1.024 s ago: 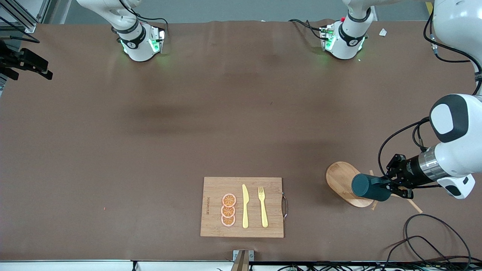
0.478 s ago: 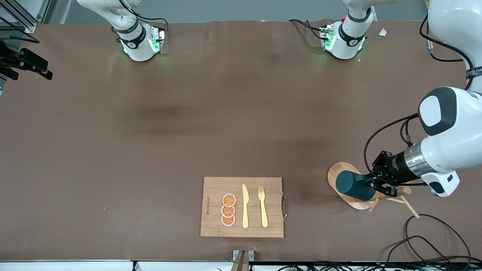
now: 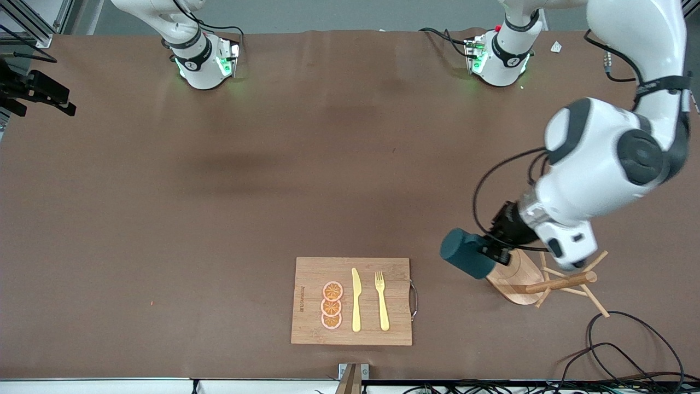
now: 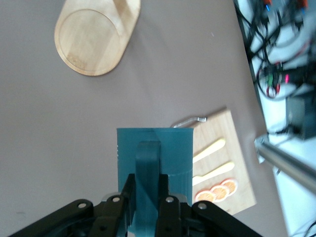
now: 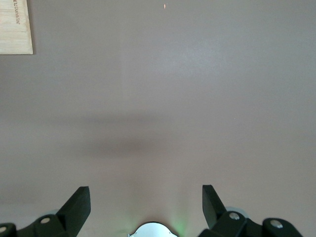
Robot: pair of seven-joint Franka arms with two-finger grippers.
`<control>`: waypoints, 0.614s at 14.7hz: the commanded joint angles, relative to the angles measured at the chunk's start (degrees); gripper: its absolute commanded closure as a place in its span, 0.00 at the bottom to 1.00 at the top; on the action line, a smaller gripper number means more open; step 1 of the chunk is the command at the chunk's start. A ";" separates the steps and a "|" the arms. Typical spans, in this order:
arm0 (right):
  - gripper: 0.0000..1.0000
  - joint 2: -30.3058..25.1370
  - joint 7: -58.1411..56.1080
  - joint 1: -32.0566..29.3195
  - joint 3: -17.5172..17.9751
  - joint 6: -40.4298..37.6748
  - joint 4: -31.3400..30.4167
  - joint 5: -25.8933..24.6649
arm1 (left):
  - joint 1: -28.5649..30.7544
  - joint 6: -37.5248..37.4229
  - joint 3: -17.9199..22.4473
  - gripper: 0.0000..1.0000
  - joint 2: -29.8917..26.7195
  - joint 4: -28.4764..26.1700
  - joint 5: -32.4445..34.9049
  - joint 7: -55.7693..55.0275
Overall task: Transfer cup from left to right arm and place
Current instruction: 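Lift the teal mug off the mug tree with the left gripper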
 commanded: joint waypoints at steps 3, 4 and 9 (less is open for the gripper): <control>0.00 -1.01 -0.37 -0.55 0.25 -0.02 -0.66 0.47 | -10.83 -0.65 0.95 0.99 0.38 -0.40 11.46 -1.00; 0.00 -1.01 -0.37 -0.55 0.25 -0.02 -0.66 0.47 | -12.42 -0.65 0.95 1.00 0.55 -0.49 14.09 -1.35; 0.00 -1.01 -0.11 -0.55 0.25 -0.20 -0.23 0.47 | -24.19 -1.00 1.22 1.00 5.20 -0.84 30.43 -12.76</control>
